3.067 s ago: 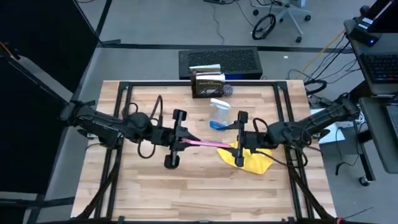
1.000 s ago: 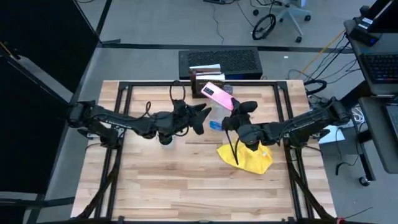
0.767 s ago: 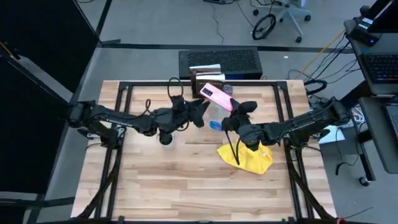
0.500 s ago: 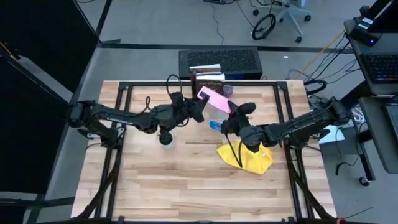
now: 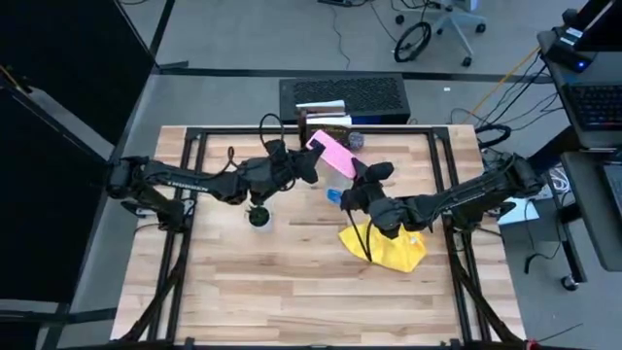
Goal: Apply microfiber cloth
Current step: Spray the back of the cellphone using the spray bottle
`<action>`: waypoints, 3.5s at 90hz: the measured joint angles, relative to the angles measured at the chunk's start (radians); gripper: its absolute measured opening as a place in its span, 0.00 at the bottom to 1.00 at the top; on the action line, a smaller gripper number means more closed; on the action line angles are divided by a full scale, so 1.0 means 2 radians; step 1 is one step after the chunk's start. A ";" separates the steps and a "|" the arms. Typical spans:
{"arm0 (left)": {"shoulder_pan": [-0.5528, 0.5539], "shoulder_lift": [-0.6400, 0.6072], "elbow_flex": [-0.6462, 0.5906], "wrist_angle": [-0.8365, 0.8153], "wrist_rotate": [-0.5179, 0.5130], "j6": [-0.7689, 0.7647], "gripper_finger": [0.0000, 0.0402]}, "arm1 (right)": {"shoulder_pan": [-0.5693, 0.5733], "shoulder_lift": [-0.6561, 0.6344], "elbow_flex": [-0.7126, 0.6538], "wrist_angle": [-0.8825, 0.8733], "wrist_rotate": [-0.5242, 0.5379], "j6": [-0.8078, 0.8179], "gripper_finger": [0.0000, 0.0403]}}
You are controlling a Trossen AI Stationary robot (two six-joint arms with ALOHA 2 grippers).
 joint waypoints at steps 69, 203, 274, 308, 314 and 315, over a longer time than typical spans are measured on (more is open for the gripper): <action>-0.038 -0.126 0.000 -0.095 0.020 0.244 0.04 | 0.104 -0.106 0.000 0.010 0.000 0.062 0.67; -0.033 0.061 0.000 -0.263 -0.014 0.223 0.04 | -0.231 -0.113 -0.180 -0.156 -0.570 0.547 0.65; -0.111 0.058 0.000 -0.238 0.045 0.184 0.04 | -0.038 -0.112 -0.181 -0.148 -0.558 0.678 0.65; -0.146 0.045 0.000 -0.281 0.045 0.187 0.04 | 0.020 -0.137 -0.163 -0.200 -0.540 0.680 0.65; -0.143 0.029 0.000 -0.281 0.038 0.209 0.04 | 0.020 -0.156 -0.146 -0.226 -0.539 0.670 0.65; -0.142 0.026 0.001 -0.281 0.038 0.214 0.04 | 0.020 -0.159 -0.144 -0.230 -0.539 0.668 0.65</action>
